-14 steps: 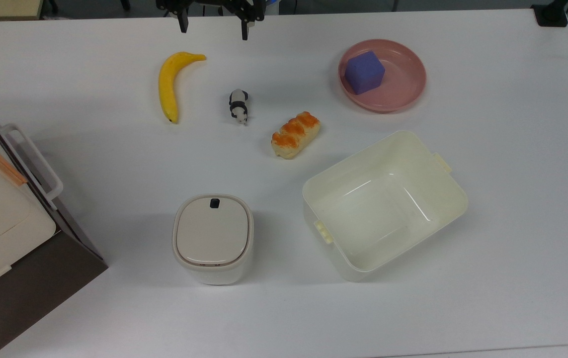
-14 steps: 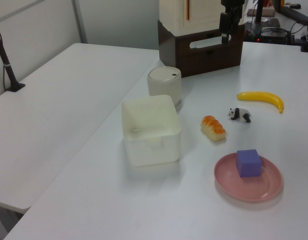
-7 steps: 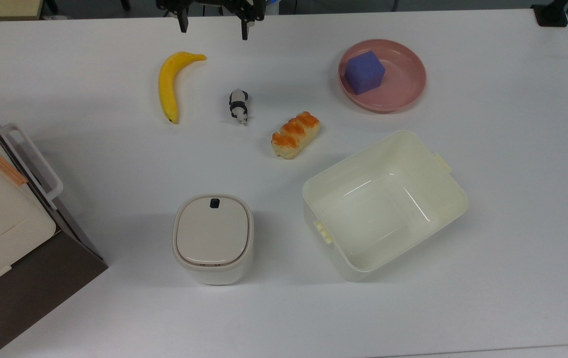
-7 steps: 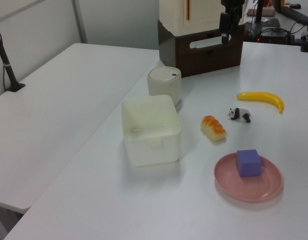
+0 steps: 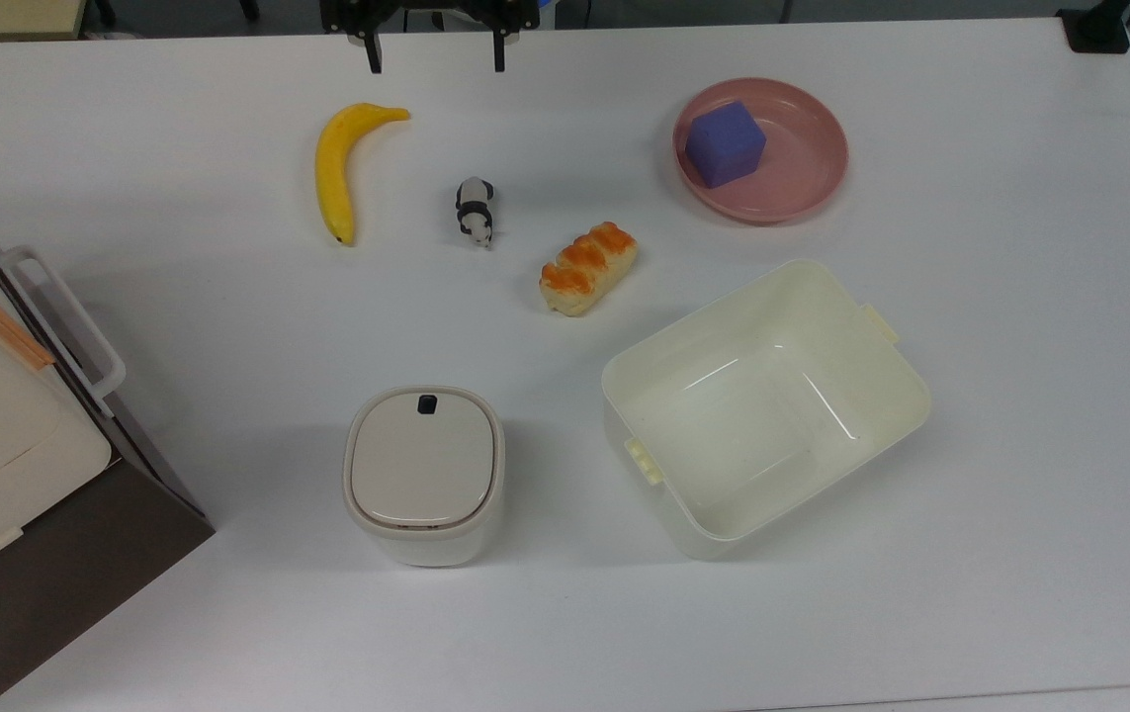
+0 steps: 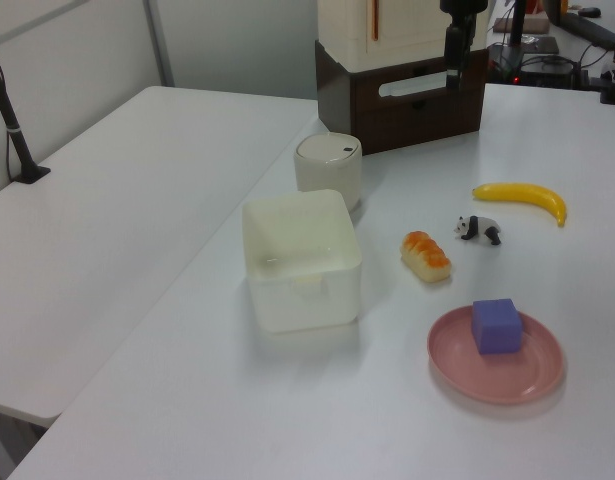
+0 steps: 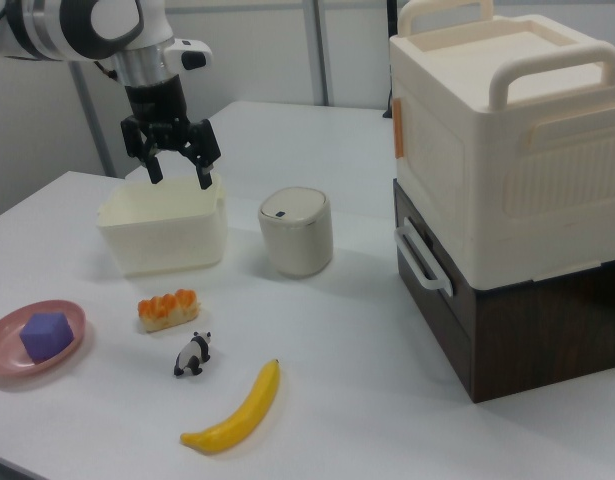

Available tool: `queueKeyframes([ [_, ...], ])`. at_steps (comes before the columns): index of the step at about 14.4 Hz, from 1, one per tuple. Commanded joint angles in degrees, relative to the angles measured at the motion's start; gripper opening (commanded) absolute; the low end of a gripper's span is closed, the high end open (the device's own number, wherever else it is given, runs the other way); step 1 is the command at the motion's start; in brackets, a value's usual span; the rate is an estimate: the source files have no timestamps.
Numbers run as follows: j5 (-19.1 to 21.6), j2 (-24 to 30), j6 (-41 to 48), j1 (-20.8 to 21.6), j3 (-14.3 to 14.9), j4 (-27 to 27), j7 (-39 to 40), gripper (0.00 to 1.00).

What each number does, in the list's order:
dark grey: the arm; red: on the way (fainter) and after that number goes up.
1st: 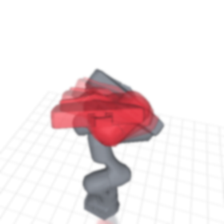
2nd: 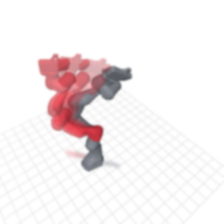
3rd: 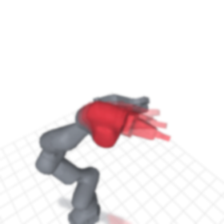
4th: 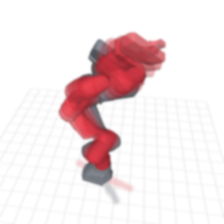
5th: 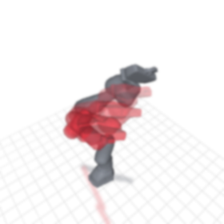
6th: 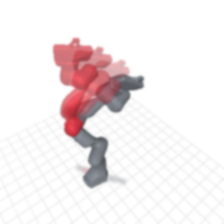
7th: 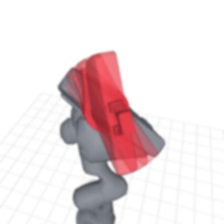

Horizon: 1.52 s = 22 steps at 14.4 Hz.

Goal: Slide open the drawer

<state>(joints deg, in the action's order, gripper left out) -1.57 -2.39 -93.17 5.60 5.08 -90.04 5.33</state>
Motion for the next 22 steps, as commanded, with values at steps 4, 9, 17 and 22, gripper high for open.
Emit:
queueKeyframes([
  [4, 0.1, -1.4, 0.8, -0.2, 0.6, -0.1, 26.6, 1.0],
  [9, -3.6, -5.5, -7.8, -3.5, 0.8, -0.4, 33.5, 1.0],
  [17, -10.0, -11.3, -28.1, -11.4, 0.8, -4.4, 37.7, 1.0],
  [22, -16.5, -13.5, -42.6, -15.3, 0.8, -8.7, 37.9, 1.0],
])
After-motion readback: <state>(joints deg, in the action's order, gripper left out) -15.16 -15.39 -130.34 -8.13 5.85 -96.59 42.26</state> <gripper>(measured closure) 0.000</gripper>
